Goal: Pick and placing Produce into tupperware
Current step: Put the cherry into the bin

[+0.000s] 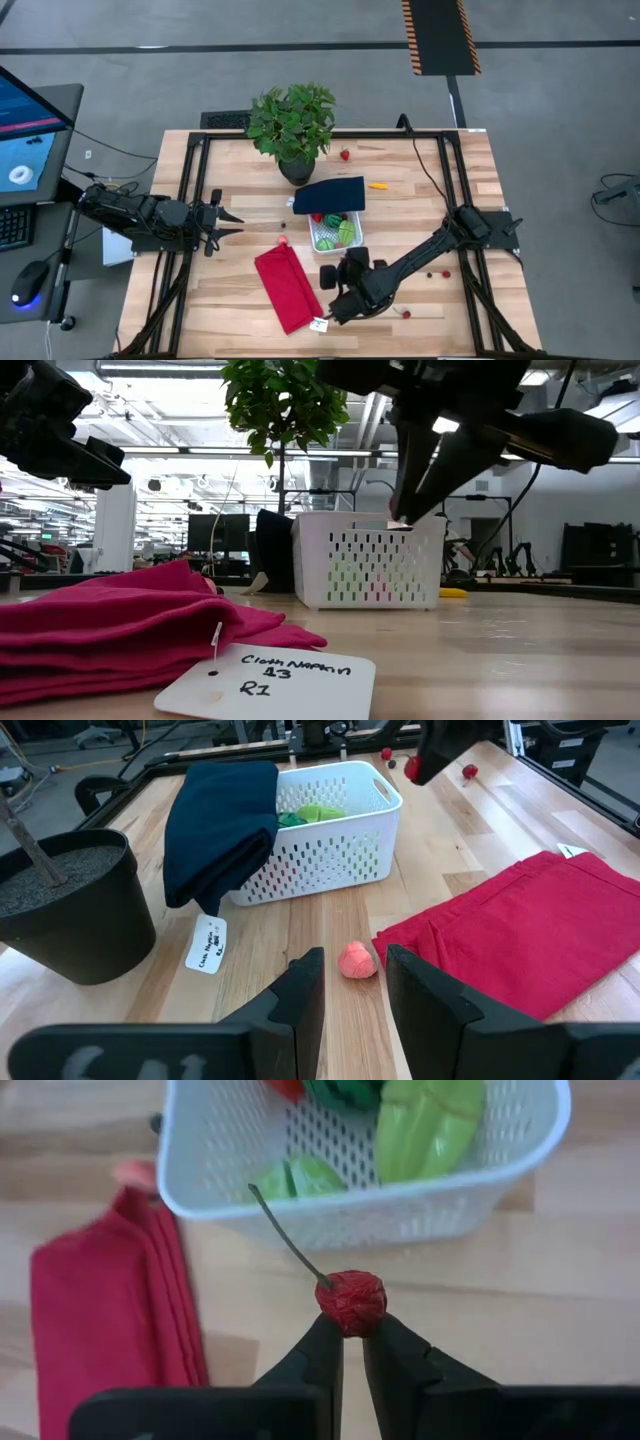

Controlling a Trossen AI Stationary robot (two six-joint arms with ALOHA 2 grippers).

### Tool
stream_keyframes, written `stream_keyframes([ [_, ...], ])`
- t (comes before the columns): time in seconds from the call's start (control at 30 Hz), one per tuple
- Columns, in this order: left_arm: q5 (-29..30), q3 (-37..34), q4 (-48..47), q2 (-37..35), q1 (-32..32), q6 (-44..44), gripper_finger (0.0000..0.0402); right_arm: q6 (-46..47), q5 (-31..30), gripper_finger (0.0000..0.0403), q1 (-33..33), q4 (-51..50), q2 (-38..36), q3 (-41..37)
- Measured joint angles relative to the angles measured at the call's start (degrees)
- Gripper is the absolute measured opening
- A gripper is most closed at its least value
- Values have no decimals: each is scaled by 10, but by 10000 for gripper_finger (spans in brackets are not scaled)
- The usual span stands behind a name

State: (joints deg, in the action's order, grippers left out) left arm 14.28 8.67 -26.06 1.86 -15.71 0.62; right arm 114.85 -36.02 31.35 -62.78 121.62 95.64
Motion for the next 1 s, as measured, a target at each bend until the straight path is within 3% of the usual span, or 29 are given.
stream_keyframes([
  [0.53, 0, 0, 0, 0, 0, 0, 100, -28, -134, 60, -9, -23, 0, 0],
  [0.73, 0, 0, 0, 0, 0, 0, 100, -33, -129, 60, -40, -26, 0, 0],
  [1.0, 0, 0, 0, 0, 0, 0, 100, -55, -30, 65, -85, -15, 0, 11],
])
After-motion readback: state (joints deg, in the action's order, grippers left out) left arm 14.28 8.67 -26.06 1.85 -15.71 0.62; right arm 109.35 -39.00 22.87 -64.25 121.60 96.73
